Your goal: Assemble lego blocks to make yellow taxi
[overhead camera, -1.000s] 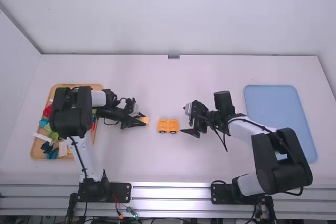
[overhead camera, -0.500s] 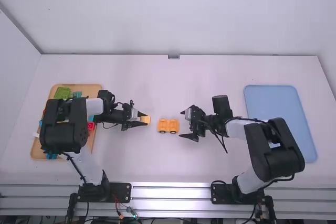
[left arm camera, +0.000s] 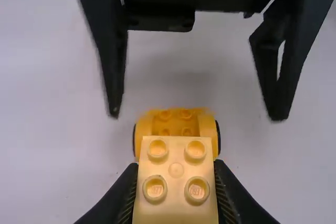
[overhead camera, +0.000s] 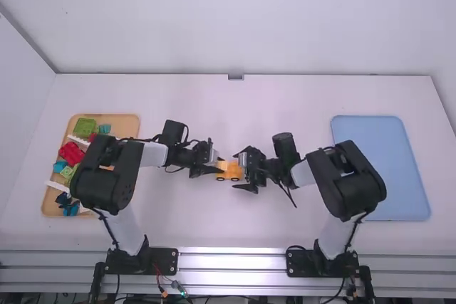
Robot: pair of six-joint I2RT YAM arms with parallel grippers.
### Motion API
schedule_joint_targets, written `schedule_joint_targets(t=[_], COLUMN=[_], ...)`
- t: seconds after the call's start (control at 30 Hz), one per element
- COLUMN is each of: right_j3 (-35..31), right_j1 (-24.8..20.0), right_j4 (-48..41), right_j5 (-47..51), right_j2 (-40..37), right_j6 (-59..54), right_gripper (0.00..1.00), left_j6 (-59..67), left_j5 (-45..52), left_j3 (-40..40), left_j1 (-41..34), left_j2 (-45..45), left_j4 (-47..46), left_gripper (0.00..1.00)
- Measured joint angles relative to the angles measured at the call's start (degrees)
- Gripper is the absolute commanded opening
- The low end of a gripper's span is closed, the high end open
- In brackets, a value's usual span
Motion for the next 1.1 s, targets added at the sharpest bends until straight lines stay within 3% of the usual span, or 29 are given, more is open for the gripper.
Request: schedule_joint_targets(t=[0.27, 0.57, 0.77, 1.1], right_j3=[0.0, 4.1, 6.9, 6.8], right_j1=[0.1, 0.1, 0.1, 0.8], right_j4=[11.4, 6.7, 0.3, 0.7], right_j5=[0.5, 0.3, -0.4, 0.4], right_j2=[7.5, 10.6, 10.7, 10.7], right_j6=[6.8, 9.7, 7.3, 5.2], right_gripper=[0.99, 0.98, 0.85, 0.61], left_j6=[-4.9, -5.3, -5.3, -5.4], left_j5=[-1.3, -1.3, -1.3, -1.3], left_j3=[0.0, -1.3, -2.1, -2.1], left_j1=[-0.1, -0.2, -0.1, -0.2], left_j2=[0.0, 0.0, 0.0, 0.0], left_j4=[-0.1, 0.5, 0.7, 2.5], left_gripper=[0.02, 0.02, 0.02, 0.02])
